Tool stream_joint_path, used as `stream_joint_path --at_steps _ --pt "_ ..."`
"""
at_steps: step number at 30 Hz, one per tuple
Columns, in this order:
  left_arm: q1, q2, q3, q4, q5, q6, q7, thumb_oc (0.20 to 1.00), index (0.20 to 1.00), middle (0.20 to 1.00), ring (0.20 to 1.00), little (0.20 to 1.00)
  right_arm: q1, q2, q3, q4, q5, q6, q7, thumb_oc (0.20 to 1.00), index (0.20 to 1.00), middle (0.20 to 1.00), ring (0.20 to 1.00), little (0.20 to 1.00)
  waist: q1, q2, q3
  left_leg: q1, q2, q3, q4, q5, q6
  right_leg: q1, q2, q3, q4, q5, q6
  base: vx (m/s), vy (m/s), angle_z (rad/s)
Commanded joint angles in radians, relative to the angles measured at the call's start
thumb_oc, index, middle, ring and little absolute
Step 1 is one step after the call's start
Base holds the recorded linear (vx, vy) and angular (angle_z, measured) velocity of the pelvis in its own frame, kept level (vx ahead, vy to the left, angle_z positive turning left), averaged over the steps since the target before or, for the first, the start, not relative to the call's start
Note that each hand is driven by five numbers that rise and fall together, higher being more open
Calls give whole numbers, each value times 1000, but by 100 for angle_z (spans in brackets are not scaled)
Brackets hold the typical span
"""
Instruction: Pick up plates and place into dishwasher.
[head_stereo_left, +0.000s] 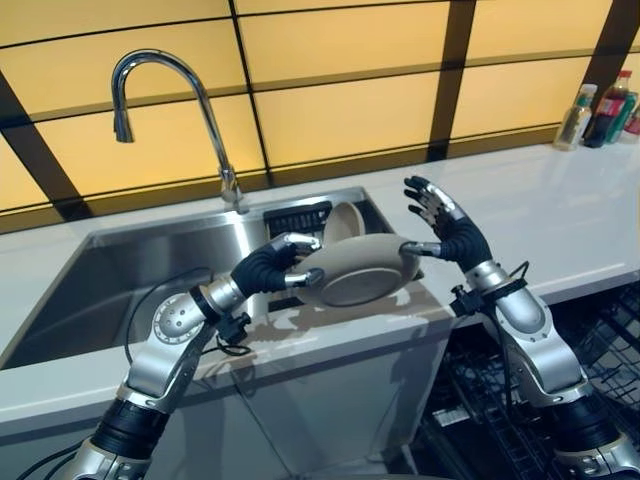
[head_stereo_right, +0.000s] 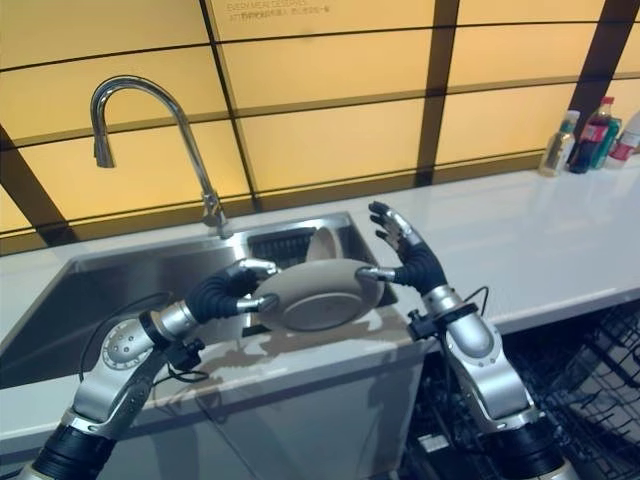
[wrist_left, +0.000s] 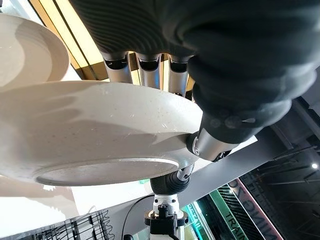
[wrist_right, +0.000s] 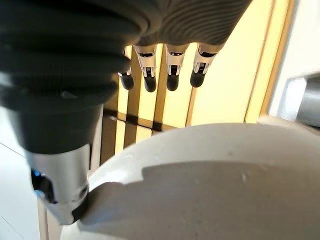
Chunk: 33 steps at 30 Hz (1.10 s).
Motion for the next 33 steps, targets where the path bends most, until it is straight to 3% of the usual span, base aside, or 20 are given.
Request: stream_joint_path --at_steps 1,7,13,17,18,19,33 --pt "-102 16 10 2 -92 -37 -17 200 200 200 200 200 -103 -12 81 23 53 84 223 1000 1000 1000 1000 1000 32 -56 -58 -27 -31 13 6 -99 14 -37 -60 11 3 -43 107 0 0 0" --pt "-102 65 -3 18 -109 -52 -6 200 200 200 200 200 -113 -127 142 23 149 170 359 1000 1000 1000 1000 1000 35 -78 -56 -26 -27 13 6 -95 11 -32 -58 3 3 -40 105 1 -17 0" --pt "-72 78 18 5 -127 -56 -13 200 200 200 200 200 -105 -149 140 43 210 171 437 1000 1000 1000 1000 1000 43 -88 -60 -27 -27 9 6 -96 13 -33 -52 3 3 -41 104 -3 -17 0" --pt "-64 66 14 16 -117 -62 -17 200 200 200 200 200 -95 -136 161 45 168 172 451 1000 1000 1000 1000 1000 44 -88 -63 -23 -27 7 6 -96 14 -30 -48 9 3 -44 100 20 -15 -3" --pt "-66 64 9 19 -115 -61 -16 200 200 200 200 200 -92 -135 167 45 161 167 434 922 922 922 922 922 44 -88 -62 -22 -26 7 6 -96 14 -29 -48 10 3 -44 99 22 -21 -3" --pt "-67 63 4 19 -111 -59 -10 200 200 200 200 200 -94 -134 172 47 179 167 408 200 200 200 200 200 43 -87 -61 -20 -25 8 6 -96 14 -27 -47 10 3 -44 98 17 -24 -3" --pt "-25 -29 26 26 -104 -34 -1 200 200 200 200 200 -37 70 98 64 222 108 152 200 200 200 200 200 46 -61 -65 -17 -23 11 6 -105 17 -29 -48 11 3 -52 97 3 -5 -1"
